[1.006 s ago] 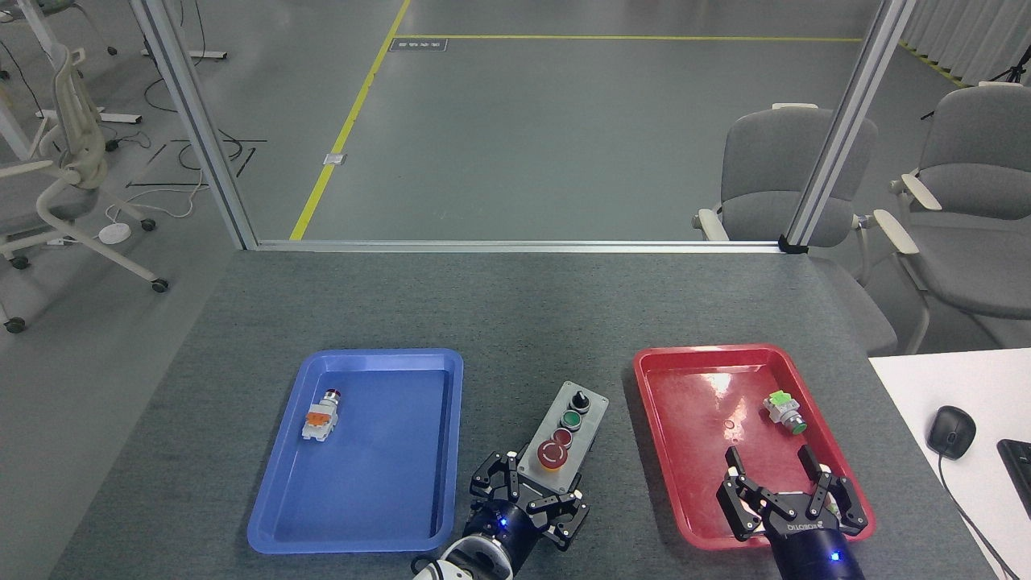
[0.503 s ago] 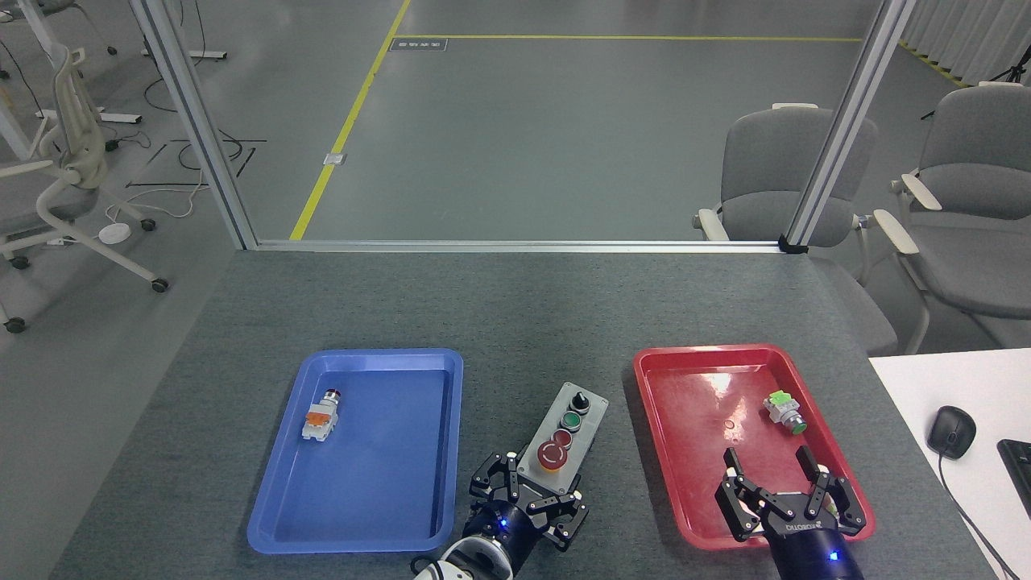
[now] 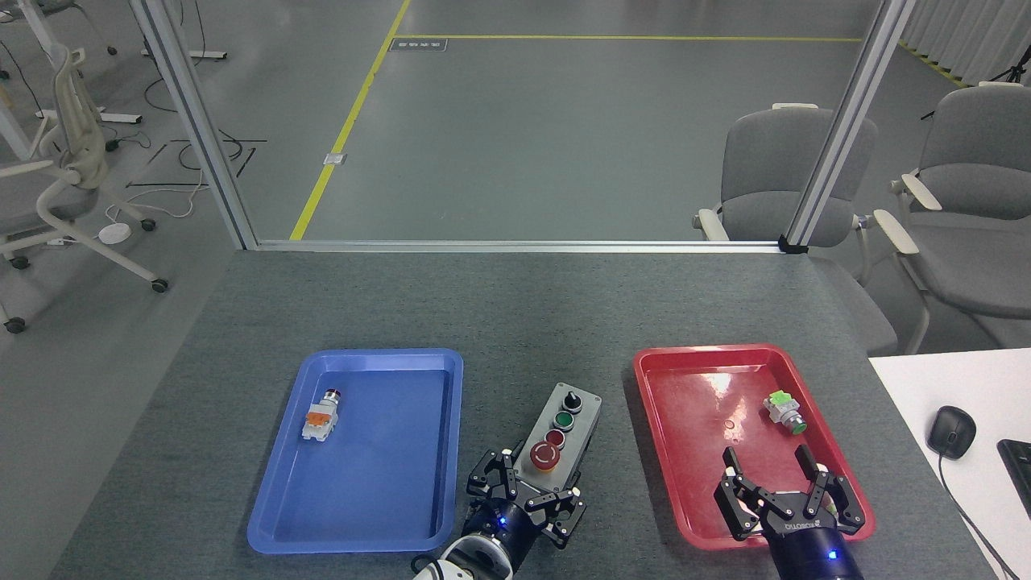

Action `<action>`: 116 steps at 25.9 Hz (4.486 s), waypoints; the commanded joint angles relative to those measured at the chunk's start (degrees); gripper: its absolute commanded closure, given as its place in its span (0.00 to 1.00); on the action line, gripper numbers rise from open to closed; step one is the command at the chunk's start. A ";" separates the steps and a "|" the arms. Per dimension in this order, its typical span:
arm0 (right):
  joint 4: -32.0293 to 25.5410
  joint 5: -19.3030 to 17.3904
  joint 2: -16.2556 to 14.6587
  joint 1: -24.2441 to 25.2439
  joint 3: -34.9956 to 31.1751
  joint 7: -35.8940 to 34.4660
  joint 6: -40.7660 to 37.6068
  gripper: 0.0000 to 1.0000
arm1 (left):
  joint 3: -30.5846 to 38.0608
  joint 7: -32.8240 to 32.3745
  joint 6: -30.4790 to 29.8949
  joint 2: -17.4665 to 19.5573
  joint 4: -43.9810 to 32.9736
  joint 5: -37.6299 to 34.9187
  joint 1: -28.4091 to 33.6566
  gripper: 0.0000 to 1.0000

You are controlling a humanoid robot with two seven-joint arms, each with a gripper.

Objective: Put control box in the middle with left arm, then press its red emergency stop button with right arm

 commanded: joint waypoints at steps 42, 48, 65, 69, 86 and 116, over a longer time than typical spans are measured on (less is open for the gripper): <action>-0.44 0.50 0.79 0.30 0.85 -0.10 0.85 0.02 | 38.49 0.75 -5.40 15.70 -27.06 7.73 10.58 0.01; -0.62 0.67 0.70 0.04 3.75 -0.10 1.55 0.09 | 38.49 0.75 -2.76 11.48 -27.59 7.56 8.99 0.01; 1.32 2.61 1.84 -6.64 18.43 -0.01 8.14 0.83 | 38.49 0.31 -2.24 11.13 -27.59 11.60 8.90 0.01; 2.11 2.35 2.99 -9.01 22.83 0.08 7.26 1.00 | 38.49 0.14 -2.24 11.30 -27.59 11.60 8.99 0.01; 17.58 2.70 10.46 -16.83 36.01 2.54 11.92 1.00 | 38.49 -0.04 -2.15 11.57 -27.24 11.51 8.90 0.01; 6.86 2.26 8.79 -10.07 19.84 -0.98 8.93 0.06 | 38.49 0.22 -2.41 11.22 -27.06 11.60 13.74 0.01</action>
